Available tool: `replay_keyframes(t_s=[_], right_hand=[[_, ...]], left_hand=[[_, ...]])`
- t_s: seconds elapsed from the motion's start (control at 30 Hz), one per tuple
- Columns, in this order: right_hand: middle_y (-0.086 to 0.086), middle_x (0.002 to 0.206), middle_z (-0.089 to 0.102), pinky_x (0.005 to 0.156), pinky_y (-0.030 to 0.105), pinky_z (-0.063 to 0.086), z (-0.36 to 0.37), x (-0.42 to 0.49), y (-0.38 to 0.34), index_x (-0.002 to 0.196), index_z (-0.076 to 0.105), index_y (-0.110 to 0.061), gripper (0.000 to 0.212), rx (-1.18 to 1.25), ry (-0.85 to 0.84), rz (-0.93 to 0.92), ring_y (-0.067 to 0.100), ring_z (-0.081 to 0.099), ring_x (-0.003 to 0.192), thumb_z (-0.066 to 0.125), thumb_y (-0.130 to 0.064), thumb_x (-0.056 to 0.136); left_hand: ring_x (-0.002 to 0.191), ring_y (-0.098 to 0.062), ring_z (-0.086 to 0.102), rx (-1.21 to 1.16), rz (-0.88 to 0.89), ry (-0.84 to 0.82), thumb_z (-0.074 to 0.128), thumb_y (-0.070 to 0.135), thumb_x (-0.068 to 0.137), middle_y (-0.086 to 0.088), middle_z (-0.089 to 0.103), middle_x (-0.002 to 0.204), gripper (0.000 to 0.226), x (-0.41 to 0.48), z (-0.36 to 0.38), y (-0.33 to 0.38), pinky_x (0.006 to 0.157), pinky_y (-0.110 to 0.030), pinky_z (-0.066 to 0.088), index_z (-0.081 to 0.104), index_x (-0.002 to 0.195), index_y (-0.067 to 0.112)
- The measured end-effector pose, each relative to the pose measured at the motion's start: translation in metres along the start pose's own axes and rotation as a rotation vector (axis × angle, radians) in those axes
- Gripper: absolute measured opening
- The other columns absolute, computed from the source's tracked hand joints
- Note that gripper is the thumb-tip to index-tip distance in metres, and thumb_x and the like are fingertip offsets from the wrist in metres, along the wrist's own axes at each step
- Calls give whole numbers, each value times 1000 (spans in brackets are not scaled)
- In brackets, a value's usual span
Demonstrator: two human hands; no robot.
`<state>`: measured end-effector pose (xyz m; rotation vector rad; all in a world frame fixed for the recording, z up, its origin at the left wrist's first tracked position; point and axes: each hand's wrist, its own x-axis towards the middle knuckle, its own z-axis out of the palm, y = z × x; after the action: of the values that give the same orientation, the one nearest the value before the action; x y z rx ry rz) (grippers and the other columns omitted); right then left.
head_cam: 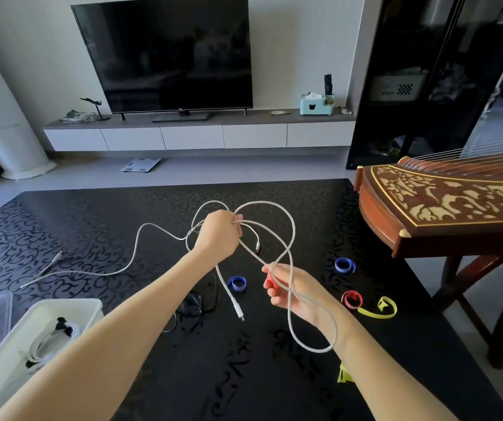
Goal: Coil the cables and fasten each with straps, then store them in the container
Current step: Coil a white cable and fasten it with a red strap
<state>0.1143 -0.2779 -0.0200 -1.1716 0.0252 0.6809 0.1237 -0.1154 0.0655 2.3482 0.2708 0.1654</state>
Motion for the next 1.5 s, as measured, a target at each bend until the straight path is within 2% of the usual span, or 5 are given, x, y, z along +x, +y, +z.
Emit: replay_keyframes(t_s=[0.33,0.6,0.8,1.23,1.5], right_hand=[[6,114,63,81,27,47,-32,3,18,140,42,-16,47,-989,326,-57,19,61,100,50,-31,97],[-6,142,46,105,23,27,42,-68,-67,140,42,-21,53,-1065,351,-811,10,38,132,50,-44,94],[9,109,68,91,44,46,96,-90,-67,74,72,-11,19,-1612,409,-1253,30,60,104,77,-29,71],[8,58,65,62,29,57,129,-140,-108,71,61,-6,42,-678,-114,-476,19,65,56,46,-36,97],[8,68,61,76,38,57,135,-146,-82,96,60,-3,12,-464,-277,-324,23,63,64,53,-12,96]], left_hand=[[81,-41,64,50,-75,56,41,15,99,-24,66,82,34,3,-15,-15,76,-45,52,63,84,-5],[62,-19,55,170,28,-64,43,13,96,3,52,60,34,-41,-48,9,55,-22,43,53,64,18],[28,-2,39,118,94,-182,42,13,99,3,47,45,34,-86,-93,35,34,-12,31,54,68,11],[40,-3,38,-1279,304,-637,61,28,86,8,41,51,18,-144,-168,32,40,-15,35,65,84,11],[55,-7,54,-1117,507,-15,41,8,99,2,66,75,51,-131,-179,76,42,-15,33,29,144,29]])
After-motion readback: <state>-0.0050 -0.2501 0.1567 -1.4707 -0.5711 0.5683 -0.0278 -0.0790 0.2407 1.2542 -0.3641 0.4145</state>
